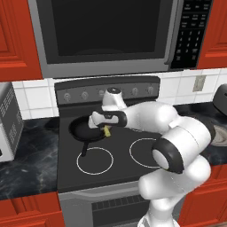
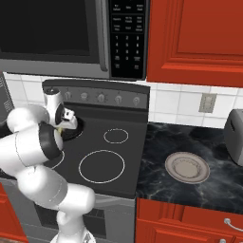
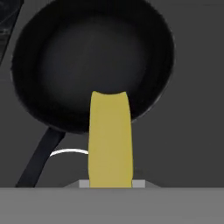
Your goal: Pick up the butter stick and place it in the pan. Then turn on the burner for the pan.
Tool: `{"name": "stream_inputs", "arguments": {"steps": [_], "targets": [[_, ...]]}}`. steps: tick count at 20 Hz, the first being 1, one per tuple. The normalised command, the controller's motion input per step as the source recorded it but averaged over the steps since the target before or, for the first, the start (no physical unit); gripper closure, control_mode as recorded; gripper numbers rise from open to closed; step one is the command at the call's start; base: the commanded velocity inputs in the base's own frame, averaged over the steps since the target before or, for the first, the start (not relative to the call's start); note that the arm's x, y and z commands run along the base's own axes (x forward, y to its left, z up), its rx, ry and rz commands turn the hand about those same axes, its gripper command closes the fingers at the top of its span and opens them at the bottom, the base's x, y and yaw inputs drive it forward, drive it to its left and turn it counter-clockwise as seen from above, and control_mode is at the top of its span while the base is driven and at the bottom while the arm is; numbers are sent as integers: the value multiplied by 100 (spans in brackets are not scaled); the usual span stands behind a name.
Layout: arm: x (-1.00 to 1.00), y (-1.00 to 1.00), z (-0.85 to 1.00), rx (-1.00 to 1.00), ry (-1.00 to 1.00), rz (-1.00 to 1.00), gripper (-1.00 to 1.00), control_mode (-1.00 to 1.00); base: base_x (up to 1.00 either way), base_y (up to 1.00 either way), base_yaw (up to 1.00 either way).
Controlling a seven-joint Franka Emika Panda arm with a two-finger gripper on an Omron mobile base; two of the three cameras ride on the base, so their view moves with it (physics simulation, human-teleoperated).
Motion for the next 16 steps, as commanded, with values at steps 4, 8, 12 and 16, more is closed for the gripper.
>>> {"name": "stream_inputs", "arguments": {"steps": [4, 8, 12, 16], "targets": [[35, 31, 0, 0, 0, 0, 100, -100, 0, 0, 0], [38, 23, -8, 0, 0, 0, 100, -100, 0, 0, 0], [37, 19, -33, 0, 0, 0, 100, -100, 0, 0, 0], [38, 16, -34, 0, 0, 0, 100, -100, 0, 0, 0]]}}
